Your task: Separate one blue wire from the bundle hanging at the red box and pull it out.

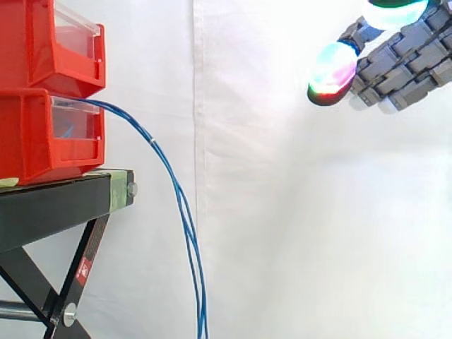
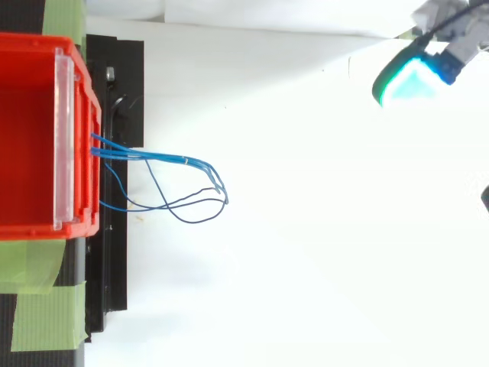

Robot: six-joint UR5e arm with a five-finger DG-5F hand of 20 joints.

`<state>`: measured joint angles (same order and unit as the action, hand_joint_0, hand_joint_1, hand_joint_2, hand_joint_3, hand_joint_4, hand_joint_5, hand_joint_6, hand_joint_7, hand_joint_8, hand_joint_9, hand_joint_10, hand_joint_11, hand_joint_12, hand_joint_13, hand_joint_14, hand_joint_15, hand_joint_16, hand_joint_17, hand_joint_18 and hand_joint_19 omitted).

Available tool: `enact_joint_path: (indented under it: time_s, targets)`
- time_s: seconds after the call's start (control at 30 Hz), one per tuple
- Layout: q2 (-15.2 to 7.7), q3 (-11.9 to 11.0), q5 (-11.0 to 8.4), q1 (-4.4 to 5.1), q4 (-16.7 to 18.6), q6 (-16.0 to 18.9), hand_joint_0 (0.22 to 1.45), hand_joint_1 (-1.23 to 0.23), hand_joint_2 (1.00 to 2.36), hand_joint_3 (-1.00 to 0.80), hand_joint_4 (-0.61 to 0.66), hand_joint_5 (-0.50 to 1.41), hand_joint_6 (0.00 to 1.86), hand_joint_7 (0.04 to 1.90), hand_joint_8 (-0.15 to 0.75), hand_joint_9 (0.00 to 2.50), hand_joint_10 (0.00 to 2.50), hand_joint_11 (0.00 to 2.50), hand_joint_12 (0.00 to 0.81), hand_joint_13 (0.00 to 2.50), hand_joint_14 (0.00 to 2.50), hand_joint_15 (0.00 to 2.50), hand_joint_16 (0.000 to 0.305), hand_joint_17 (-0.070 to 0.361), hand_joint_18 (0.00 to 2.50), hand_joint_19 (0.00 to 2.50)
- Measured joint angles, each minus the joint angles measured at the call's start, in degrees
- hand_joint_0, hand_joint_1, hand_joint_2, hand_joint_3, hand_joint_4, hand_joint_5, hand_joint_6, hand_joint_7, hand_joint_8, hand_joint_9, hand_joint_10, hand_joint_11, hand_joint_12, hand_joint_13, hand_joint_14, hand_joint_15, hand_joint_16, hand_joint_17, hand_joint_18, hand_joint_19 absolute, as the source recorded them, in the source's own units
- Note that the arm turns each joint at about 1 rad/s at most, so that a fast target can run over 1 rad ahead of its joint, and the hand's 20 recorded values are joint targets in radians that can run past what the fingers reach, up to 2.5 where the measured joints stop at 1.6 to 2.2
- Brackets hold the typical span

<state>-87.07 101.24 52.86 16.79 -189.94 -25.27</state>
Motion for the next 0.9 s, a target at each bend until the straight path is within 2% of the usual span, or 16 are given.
enact_joint_path:
  time_s: [0.1,0.33,0.47,0.6,0.73,0.9]
  targets:
    - [0.0,0.0,-0.72,0.0,1.8,-4.6,0.55,-0.74,1.0,-0.5,0.18,-0.2,0.5,0.84,0.221,0.17,0.0,0.0,0.341,0.04,0.0,0.04,0.062,0.139,0.0,0.0]
    - [0.0,0.1,-1.07,0.0,6.7,-15.3,0.55,-0.73,1.0,-0.5,0.19,-0.2,0.5,0.84,0.224,0.19,0.0,0.0,0.343,0.06,0.0,0.05,0.062,0.14,0.0,0.0]
    - [0.0,1.1,-1.09,0.07,9.5,-21.2,0.55,-0.73,1.0,-0.5,0.19,-0.2,0.5,0.85,0.225,0.19,0.0,0.0,0.344,0.06,0.0,0.05,0.062,0.139,0.0,0.02]
    - [0.0,4.2,-1.07,0.28,13.8,-27.2,0.55,-0.73,1.0,-0.5,0.19,-0.2,0.5,0.86,0.225,0.19,0.0,0.0,0.344,0.07,0.0,0.06,0.062,0.139,0.0,0.02]
    - [0.0,7.5,-1.06,0.4,19.8,-32.8,0.55,-0.73,1.0,-0.5,0.2,-0.2,0.5,0.86,0.225,0.2,0.0,0.0,0.344,0.07,0.0,0.06,0.062,0.139,0.0,0.03]
    - [0.0,11.1,-1.02,0.53,27.1,-34.7,0.55,-0.72,1.0,-0.5,0.2,-0.2,0.5,0.86,0.227,0.2,0.0,0.0,0.345,0.07,0.0,0.06,0.062,0.139,0.0,0.03]
